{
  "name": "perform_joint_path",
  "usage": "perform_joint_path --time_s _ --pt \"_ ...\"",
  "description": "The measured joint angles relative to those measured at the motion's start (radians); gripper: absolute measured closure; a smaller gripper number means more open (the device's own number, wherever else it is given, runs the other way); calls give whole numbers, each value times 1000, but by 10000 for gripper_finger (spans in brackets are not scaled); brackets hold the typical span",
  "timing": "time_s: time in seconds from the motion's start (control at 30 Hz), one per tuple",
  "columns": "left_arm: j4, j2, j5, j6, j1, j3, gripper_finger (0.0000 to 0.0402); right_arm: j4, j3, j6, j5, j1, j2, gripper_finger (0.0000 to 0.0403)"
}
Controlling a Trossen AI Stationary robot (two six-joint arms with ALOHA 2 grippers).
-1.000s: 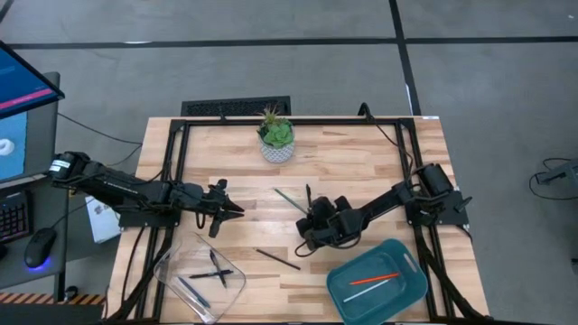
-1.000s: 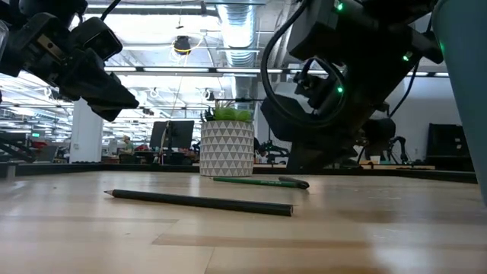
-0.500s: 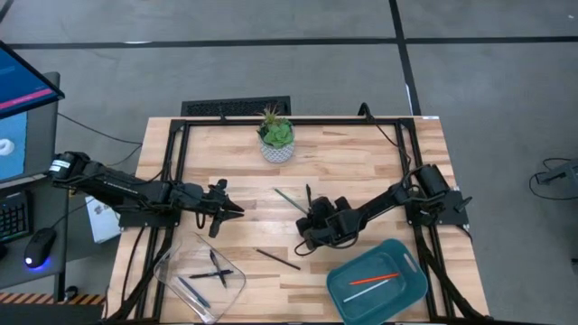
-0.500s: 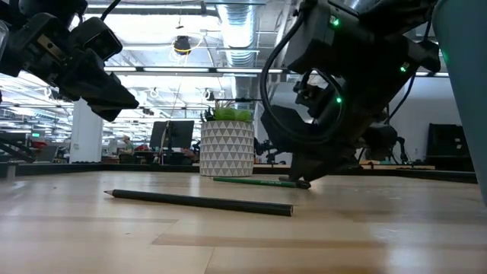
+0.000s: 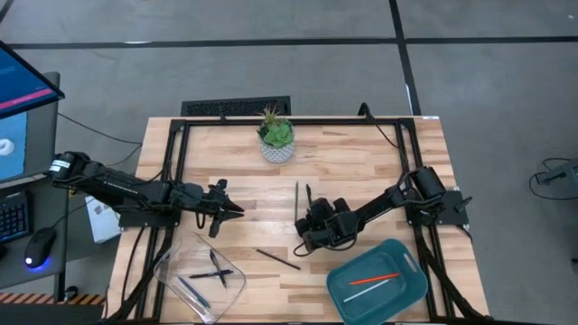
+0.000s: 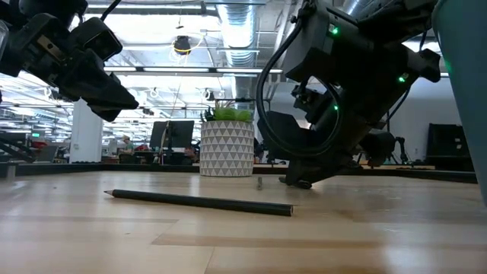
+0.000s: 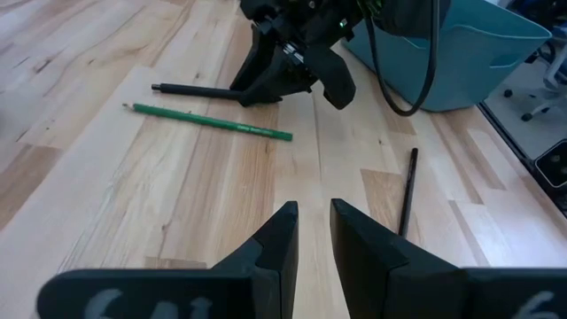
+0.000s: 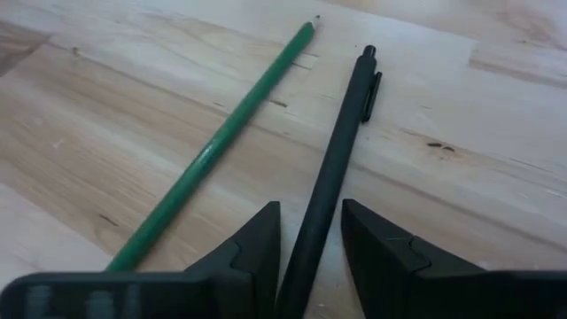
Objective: Sort pens & pencils
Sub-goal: Put the black pen into the transparent bin
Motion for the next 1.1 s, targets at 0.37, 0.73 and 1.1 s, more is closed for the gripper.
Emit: perform_joint_path --time_s 0.37,0.73,1.1 --pt "0 0 0 0 0 0 342 -1 -1 1 0 -3 2 300" --pt "0 0 0 0 0 0 342 0 -1 -13 -3 -3 2 340" --pt "0 0 0 0 0 0 342 0 -2 -16 -3 -3 3 340"
